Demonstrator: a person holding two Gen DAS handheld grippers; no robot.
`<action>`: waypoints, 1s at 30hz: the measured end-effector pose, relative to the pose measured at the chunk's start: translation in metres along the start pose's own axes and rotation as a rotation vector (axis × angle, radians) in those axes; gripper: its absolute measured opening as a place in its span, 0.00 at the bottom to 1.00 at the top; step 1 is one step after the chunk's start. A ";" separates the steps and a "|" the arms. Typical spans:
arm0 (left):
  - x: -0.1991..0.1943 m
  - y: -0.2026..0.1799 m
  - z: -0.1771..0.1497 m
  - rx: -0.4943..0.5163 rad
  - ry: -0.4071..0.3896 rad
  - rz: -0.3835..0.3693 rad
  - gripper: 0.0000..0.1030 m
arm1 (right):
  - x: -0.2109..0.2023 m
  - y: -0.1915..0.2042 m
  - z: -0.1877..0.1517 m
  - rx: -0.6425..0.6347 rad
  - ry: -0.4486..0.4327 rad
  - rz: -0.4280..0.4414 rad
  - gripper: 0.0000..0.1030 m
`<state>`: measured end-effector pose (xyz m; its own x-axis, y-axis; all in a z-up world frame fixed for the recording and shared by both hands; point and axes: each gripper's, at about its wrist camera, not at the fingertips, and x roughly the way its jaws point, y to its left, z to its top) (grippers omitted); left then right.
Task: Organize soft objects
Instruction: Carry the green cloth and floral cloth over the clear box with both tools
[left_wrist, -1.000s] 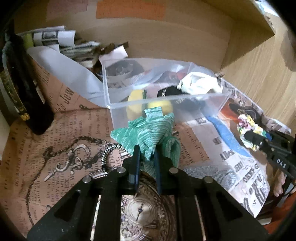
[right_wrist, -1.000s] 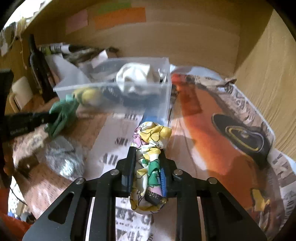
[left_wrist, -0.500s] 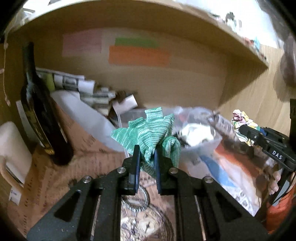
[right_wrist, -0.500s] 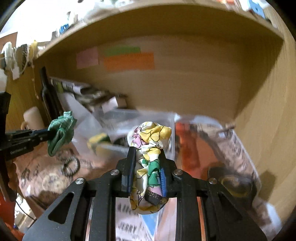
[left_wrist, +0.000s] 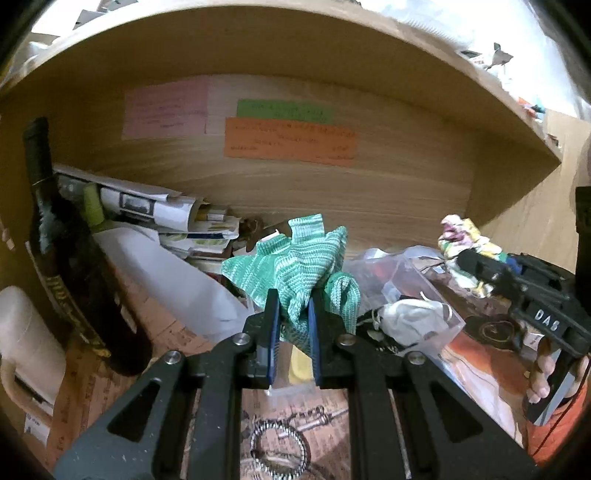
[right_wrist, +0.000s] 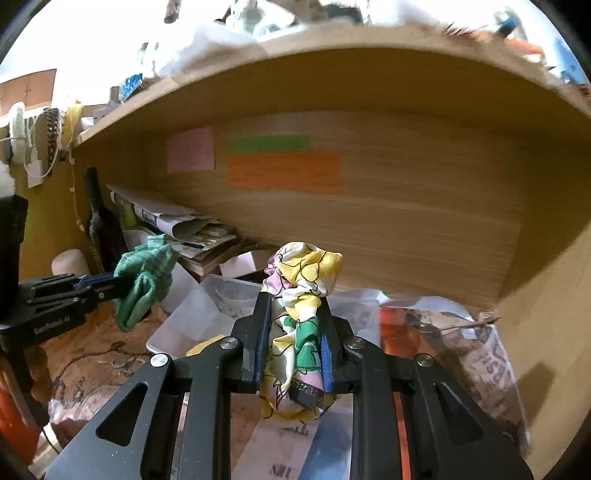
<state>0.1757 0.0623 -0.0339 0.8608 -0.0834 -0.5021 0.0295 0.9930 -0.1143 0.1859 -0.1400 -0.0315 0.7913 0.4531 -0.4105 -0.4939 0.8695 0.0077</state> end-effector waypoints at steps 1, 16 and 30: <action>0.004 -0.001 0.001 0.005 0.006 -0.002 0.13 | 0.005 0.000 0.000 -0.006 0.010 0.002 0.20; 0.097 -0.040 -0.003 0.059 0.187 -0.031 0.13 | 0.074 -0.014 -0.014 -0.002 0.182 -0.006 0.20; 0.135 -0.039 -0.020 0.052 0.310 -0.015 0.19 | 0.101 -0.013 -0.030 -0.026 0.272 0.003 0.24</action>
<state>0.2809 0.0107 -0.1141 0.6641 -0.1121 -0.7392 0.0740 0.9937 -0.0842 0.2613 -0.1115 -0.1002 0.6656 0.3828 -0.6407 -0.5078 0.8614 -0.0129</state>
